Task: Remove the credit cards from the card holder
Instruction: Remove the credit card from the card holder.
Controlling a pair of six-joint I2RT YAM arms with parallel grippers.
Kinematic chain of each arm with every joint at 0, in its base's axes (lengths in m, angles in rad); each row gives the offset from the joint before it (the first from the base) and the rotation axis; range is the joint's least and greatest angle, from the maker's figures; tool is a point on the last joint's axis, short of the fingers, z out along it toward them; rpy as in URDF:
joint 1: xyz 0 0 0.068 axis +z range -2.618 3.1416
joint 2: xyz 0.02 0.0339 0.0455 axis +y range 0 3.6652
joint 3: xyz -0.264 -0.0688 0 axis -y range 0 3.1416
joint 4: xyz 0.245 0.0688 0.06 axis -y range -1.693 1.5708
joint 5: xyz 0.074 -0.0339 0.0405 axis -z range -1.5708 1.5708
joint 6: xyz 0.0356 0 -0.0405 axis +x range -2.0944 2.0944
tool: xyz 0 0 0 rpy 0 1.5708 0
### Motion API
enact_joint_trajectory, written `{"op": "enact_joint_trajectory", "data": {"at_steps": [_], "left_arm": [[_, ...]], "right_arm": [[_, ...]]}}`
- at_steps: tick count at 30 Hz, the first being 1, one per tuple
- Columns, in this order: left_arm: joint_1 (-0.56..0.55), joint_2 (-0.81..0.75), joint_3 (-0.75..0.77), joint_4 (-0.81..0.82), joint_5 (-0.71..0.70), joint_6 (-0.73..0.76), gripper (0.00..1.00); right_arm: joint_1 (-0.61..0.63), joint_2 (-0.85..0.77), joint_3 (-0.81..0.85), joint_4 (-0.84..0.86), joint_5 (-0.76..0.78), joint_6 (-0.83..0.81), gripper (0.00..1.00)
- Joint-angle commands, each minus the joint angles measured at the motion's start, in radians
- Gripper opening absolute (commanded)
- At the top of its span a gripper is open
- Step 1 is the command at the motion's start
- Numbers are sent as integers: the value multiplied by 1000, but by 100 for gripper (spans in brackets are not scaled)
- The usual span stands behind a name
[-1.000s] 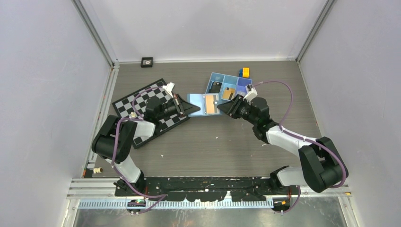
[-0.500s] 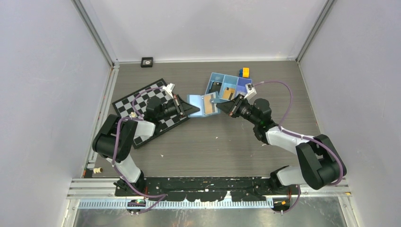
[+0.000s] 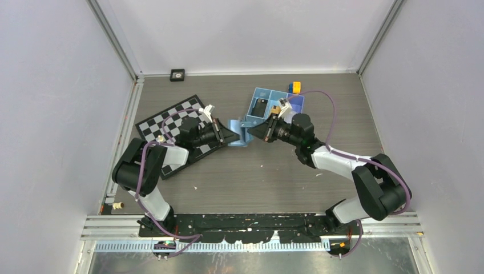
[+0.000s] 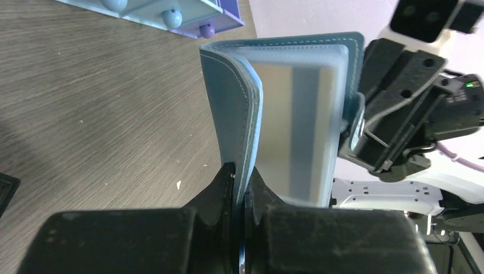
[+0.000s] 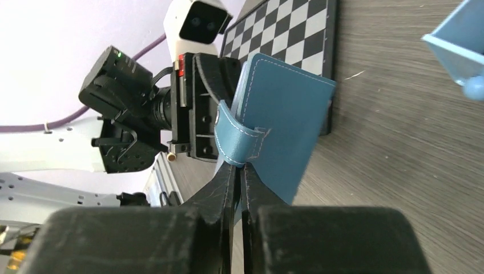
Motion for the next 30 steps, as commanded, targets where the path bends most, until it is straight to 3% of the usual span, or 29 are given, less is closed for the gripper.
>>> {"op": "enact_joint_trajectory", "data": {"at_steps": [1,3,6,9,15,18,30], "left_arm": [[-30,-30,35,2,12,59,0],[-32,-38,34,-16,7,72,0],[-33,-53,34,-61,-9,106,0],[-36,-64,39,-129,-32,142,0],[-38,-76,49,-201,-55,182,0],[-43,-81,55,-230,-65,200,0],[-122,-132,138,-575,-245,382,0]], "right_arm": [[54,-3,71,-215,79,-124,8],[53,-17,83,-332,175,-152,13],[54,-19,103,-404,233,-173,32],[53,-18,104,-400,226,-167,50],[54,-21,87,-365,198,-160,66],[55,-10,76,-311,145,-143,79],[136,89,153,-388,185,-160,87]]}}
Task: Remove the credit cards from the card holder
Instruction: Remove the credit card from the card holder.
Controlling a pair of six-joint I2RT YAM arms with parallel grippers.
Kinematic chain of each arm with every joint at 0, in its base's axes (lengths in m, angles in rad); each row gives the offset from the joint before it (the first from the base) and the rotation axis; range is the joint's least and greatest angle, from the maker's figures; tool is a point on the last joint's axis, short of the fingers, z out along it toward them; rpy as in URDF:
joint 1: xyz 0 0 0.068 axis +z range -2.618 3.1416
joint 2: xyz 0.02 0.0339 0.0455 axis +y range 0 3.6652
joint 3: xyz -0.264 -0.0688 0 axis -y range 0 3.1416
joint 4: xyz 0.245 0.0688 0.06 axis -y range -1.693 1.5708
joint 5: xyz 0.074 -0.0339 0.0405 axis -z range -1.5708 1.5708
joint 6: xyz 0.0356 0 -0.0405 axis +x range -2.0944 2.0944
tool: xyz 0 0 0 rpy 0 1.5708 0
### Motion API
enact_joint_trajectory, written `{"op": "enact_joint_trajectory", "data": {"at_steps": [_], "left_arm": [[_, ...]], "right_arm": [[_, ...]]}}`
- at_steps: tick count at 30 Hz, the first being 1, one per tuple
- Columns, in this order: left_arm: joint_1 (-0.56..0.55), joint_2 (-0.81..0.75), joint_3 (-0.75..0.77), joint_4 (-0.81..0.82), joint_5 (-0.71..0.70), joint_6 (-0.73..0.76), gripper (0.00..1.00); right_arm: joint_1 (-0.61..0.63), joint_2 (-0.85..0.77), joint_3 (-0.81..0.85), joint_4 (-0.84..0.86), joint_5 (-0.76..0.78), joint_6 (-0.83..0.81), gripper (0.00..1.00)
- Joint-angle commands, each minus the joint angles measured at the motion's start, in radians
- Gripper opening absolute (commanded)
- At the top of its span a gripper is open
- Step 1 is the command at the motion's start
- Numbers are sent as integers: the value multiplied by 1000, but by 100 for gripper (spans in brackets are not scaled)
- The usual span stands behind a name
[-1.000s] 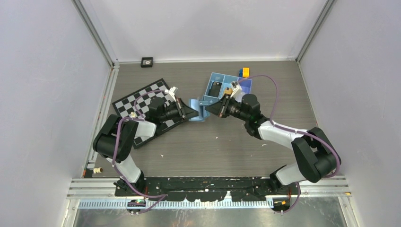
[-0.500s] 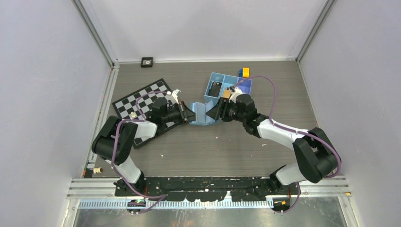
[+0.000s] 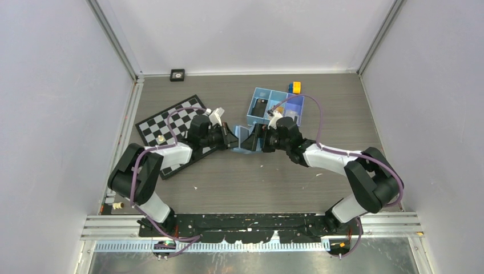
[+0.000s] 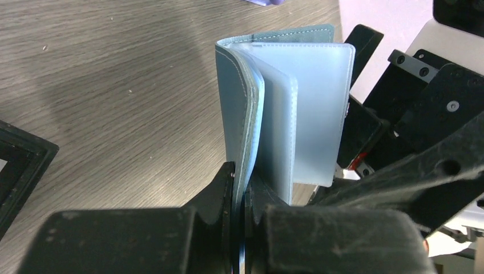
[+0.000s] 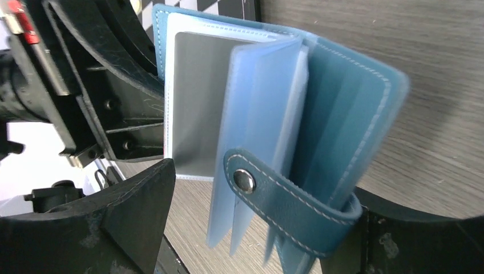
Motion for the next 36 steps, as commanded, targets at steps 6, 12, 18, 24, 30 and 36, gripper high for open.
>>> {"op": "enact_joint_trajectory", "data": {"at_steps": [6,12,18,24,30,36], "left_arm": [[-44,-47,78,-191,-122,125,0],[-49,-34,92,-219,-135,134,0],[-50,-39,89,-213,-128,132,0],[-58,-29,89,-209,-135,128,0],[-68,-22,87,-185,-120,115,0],[-69,-33,84,-181,-116,110,0]], "right_arm": [[47,50,79,-21,55,-19,88],[47,53,80,-25,71,-17,85],[47,70,99,-57,81,-18,83],[49,66,79,-2,58,-6,90],[50,99,79,33,48,16,91],[51,131,111,-13,62,14,81]]}}
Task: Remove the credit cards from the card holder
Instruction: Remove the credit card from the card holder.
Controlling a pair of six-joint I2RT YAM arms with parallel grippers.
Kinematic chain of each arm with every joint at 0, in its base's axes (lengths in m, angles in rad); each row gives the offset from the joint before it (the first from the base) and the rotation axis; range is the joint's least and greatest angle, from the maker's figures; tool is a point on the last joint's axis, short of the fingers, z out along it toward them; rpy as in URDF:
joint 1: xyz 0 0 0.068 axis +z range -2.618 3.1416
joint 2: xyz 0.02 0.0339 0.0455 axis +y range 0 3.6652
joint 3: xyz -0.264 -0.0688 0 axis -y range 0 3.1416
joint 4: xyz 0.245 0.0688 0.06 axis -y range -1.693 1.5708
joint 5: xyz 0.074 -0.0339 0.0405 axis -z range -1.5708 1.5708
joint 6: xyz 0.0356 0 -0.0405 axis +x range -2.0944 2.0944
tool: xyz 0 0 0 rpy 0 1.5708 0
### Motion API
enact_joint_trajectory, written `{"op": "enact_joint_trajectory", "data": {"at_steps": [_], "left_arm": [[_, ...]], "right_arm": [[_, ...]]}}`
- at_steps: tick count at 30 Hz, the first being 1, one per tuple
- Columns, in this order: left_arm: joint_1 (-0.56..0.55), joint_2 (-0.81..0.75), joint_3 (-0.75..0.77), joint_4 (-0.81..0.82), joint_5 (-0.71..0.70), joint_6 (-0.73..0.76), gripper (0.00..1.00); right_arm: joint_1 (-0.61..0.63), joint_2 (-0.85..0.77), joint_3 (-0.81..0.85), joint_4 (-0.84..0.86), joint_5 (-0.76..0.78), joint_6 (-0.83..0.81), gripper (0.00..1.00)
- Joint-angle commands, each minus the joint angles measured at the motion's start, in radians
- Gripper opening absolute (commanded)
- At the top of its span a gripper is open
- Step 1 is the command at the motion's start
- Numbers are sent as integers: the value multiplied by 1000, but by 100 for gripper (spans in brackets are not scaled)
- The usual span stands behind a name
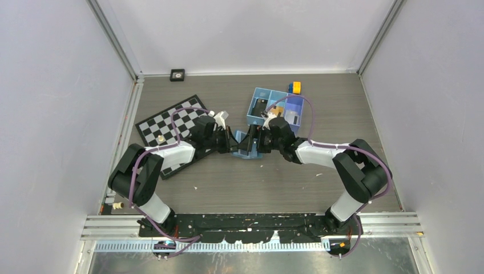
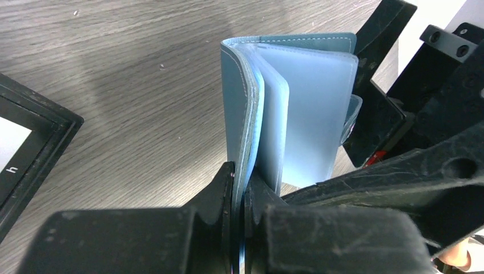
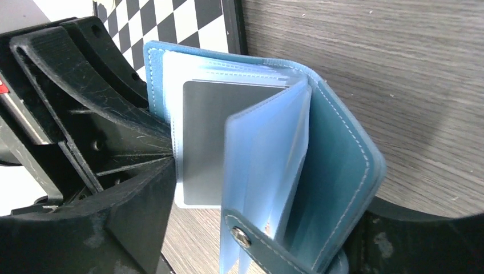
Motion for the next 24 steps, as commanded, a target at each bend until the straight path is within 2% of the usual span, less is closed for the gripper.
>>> {"op": "enact_joint_trajectory", "data": {"at_steps": [1,6,9,15,16,20,24], "left_arm": [[-5,-22,31,39,9,-4,0],[-5,-32,31,18,-16,6,0],[-3,-24,31,21,-15,0,0],[21,-7,14,87,38,-45,0],[26,-5,9,101,49,-54,0],[34,-1,-1,134,72,-73,0],[35,1,-5,156,88,-87,0]], "right_arm": [[7,9,54,-5,22,-2,76],[7,-18,43,-12,58,-6,70],[7,-37,29,-6,75,-2,61],[-3,-67,-2,26,91,15,56],[-8,-70,-7,33,88,23,57],[-29,-66,-19,62,58,49,72],[-45,-54,-30,93,27,73,81]]}}
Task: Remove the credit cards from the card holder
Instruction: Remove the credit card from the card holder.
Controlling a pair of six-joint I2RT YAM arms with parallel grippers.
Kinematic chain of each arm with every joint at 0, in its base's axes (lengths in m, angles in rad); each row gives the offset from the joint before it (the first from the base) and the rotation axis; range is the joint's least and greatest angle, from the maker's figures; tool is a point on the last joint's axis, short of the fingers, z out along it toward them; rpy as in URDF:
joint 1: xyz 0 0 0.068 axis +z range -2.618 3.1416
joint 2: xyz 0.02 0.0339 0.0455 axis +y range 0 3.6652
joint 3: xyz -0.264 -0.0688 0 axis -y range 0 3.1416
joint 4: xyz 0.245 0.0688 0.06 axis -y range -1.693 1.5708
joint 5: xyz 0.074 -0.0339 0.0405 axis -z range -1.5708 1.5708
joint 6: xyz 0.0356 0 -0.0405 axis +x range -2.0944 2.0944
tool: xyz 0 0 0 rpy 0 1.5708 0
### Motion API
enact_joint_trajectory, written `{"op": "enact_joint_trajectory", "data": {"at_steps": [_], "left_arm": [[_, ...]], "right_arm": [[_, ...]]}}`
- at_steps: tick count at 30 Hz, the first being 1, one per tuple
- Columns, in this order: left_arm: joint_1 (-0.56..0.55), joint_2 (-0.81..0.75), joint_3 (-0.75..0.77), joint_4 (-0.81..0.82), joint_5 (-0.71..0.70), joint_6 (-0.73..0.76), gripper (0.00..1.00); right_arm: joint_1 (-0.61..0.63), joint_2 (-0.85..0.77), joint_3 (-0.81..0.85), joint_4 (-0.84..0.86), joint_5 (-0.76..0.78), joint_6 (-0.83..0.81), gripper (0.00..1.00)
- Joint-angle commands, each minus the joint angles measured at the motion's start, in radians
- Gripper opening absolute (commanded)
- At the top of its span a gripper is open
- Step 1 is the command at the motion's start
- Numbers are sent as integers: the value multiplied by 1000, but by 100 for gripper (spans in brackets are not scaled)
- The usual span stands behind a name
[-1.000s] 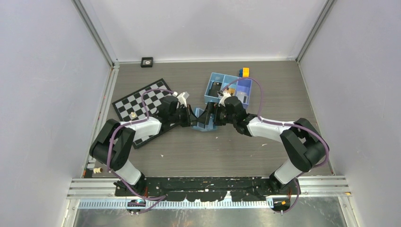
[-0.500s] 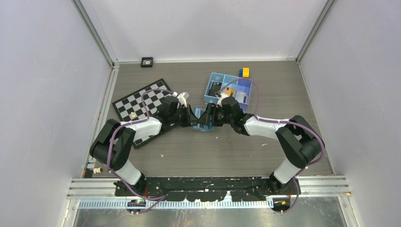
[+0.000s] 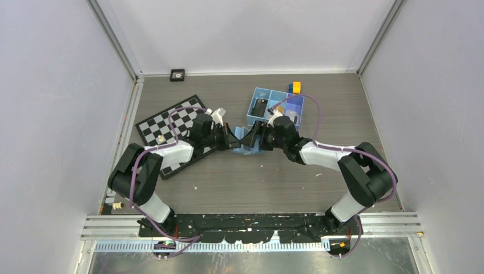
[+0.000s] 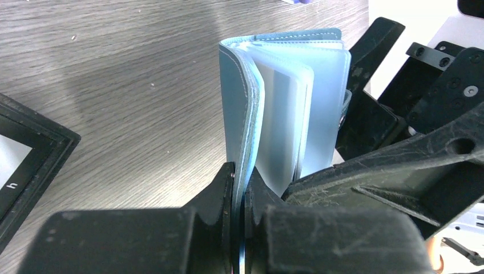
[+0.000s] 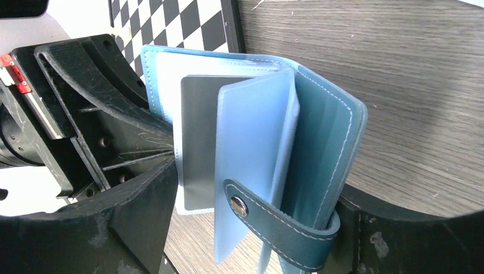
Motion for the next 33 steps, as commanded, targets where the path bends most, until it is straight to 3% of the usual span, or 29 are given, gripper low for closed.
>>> {"op": "enact_joint_trajectory", "data": {"at_steps": [1,8,14,18,33], "left_arm": [[5,-3,-3,95,59,-29,0],[5,5,-5,105,61,-33,0],[5,2,-6,99,54,-31,0],[5,7,-2,91,53,-30,0],[5,13,0,91,55,-30,0]], "right_arm": [[-19,-12,-10,66,-8,26,81],[-21,-32,-41,120,-29,32,93],[-23,-39,-38,104,-21,31,88],[-22,-42,-45,130,-46,29,93],[-22,-63,-71,190,-100,15,94]]}}
